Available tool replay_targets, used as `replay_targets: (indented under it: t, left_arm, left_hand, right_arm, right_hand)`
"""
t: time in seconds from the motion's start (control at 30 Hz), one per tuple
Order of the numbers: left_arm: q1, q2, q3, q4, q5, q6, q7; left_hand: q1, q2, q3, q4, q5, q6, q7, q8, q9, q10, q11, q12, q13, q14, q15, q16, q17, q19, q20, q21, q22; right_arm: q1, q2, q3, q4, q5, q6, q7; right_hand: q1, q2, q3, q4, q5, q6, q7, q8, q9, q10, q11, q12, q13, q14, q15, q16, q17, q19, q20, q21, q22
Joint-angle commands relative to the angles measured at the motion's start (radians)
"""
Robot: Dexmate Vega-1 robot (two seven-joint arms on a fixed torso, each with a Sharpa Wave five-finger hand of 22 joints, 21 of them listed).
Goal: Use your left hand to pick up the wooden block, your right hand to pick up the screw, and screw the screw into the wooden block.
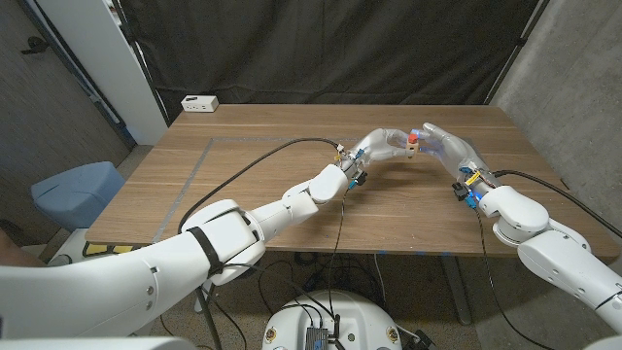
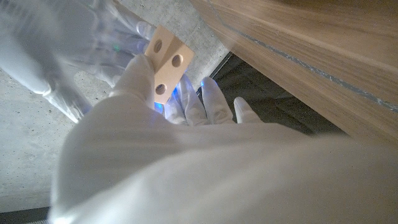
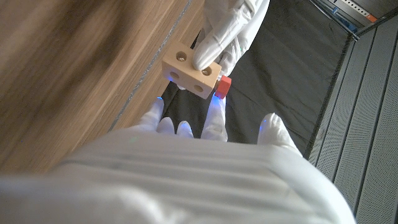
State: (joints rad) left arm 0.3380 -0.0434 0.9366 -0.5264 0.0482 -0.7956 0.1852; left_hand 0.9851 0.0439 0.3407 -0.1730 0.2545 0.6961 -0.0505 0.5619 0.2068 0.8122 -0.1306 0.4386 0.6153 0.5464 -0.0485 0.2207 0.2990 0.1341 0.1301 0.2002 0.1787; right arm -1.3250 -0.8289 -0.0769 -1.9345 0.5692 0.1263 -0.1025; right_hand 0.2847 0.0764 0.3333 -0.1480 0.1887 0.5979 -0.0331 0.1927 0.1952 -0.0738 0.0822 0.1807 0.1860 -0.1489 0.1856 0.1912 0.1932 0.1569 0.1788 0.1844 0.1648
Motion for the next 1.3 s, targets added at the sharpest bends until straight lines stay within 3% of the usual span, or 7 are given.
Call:
replay_targets:
  t: [0.03,0.43,1.3]
  left_arm:
    - [0.002,0.001,-0.001,-0.002,0.000,0.002,-0.002]
    - [0.003,0.003,0.000,-0.008,0.003,-0.001,-0.002]
    - [0.045,0.051,-0.015,-0.128,0.030,0.047,0.010]
  left_hand:
    - [-0.015,0.035,0.024,0.020,0.007,0.210,-0.050,0.004,0.003,0.093,-0.086,0.058,0.016,0.003,-0.094,0.003,0.005,0.004,-0.003,0.002,0.003]
    - [-0.016,0.034,0.024,0.020,0.007,0.212,-0.051,0.005,0.004,0.094,-0.084,0.059,0.016,0.004,-0.094,0.003,0.005,0.005,-0.004,0.003,0.003]
    - [-0.017,0.033,0.025,0.020,0.007,0.212,-0.051,0.004,0.004,0.095,-0.084,0.058,0.015,0.005,-0.094,0.002,0.004,0.005,-0.002,0.002,0.003]
  right_arm:
    - [-0.004,-0.004,-0.001,-0.001,0.003,0.005,-0.010]
    - [-0.023,0.001,0.009,-0.010,0.003,0.004,-0.032]
    - [-0.088,0.018,0.047,-0.043,-0.016,0.017,-0.064]
  right_hand:
    - [-0.003,-0.002,0.001,0.004,-0.002,0.020,0.000,0.009,0.003,-0.001,-0.002,0.005,0.002,-0.005,0.002,0.001,0.004,-0.005,0.001,-0.002,0.005]
    - [-0.002,0.001,0.002,0.004,-0.002,0.040,0.002,0.015,0.003,0.010,-0.005,0.011,0.002,-0.001,0.002,0.004,0.004,0.000,0.002,0.002,0.005]
    - [0.003,0.005,0.006,0.001,-0.001,0.096,0.007,0.030,0.003,0.048,-0.013,0.023,0.001,0.025,-0.007,0.015,0.002,0.021,0.007,0.009,0.005]
